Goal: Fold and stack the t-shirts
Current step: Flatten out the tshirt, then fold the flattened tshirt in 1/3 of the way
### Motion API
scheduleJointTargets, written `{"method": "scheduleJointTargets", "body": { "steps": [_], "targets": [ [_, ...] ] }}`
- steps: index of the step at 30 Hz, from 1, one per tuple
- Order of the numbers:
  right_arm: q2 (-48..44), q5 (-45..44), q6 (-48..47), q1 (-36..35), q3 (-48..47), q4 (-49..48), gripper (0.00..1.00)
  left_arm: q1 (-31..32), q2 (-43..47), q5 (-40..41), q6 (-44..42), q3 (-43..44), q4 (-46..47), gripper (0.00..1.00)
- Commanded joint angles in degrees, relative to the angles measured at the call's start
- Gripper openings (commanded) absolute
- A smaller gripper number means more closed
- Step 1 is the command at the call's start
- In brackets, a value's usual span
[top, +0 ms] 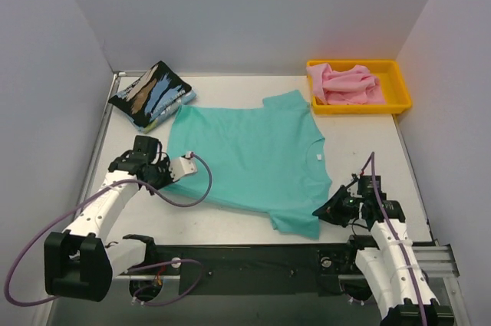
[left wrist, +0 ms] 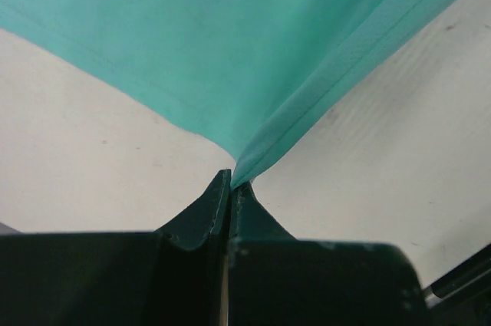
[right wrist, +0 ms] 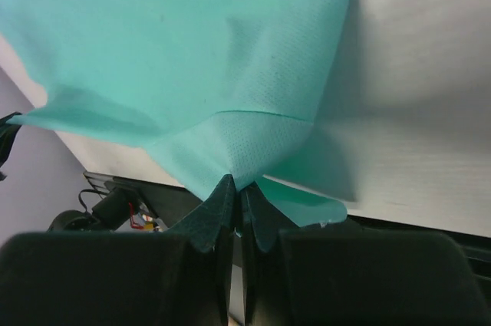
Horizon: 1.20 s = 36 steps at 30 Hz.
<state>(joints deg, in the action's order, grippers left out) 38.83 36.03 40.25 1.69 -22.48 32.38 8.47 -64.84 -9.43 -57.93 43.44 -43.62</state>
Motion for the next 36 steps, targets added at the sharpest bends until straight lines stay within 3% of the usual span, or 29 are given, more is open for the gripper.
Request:
{"method": "scheduleJointTargets", "body": {
  "steps": [1, 7, 15, 26, 28, 32, 36],
  "targets": [
    [-5.25, -3.95, 4.66, -0.73, 5.68, 4.70, 0.00, 0.05, 3.23, -0.41, -2.09, -2.04, -4.44, 0.00],
    [-6.05, -4.83, 4.14, -0.90, 5.79, 4.98, 0.00, 0.23, 3.49, 0.29, -1.49, -3.71, -6.40, 0.00],
    [2.91, -2.99, -1.83, -0.90, 0.61, 1.89, 0.00, 0.14, 3.84, 0.46, 1.94, -2.14, -4.99, 0.00],
    [1.25, -3.14, -1.66, -0.82, -2.82, 1.82, 0.00, 0.06, 5.95, 0.82, 4.84, -2.22, -5.27, 0.00],
    [3.44, -5.52, -2.63, -0.82, -5.28, -2.20, 0.00, 0.05, 5.08, -0.14, 5.64, -2.31, -0.63, 0.00],
    [19.04, -2.74, -4.12, -0.82, -10.02, -13.36, 0.00, 0.23, -2.80, -1.55, 8.18, 2.85, 5.11, 0.00],
    [31.89, -3.68, -8.68, -0.90, -16.96, -16.38, 0.00, -0.21, -10.99, 0.02, 8.28, 6.39, 7.31, 0.00]
  ]
}}
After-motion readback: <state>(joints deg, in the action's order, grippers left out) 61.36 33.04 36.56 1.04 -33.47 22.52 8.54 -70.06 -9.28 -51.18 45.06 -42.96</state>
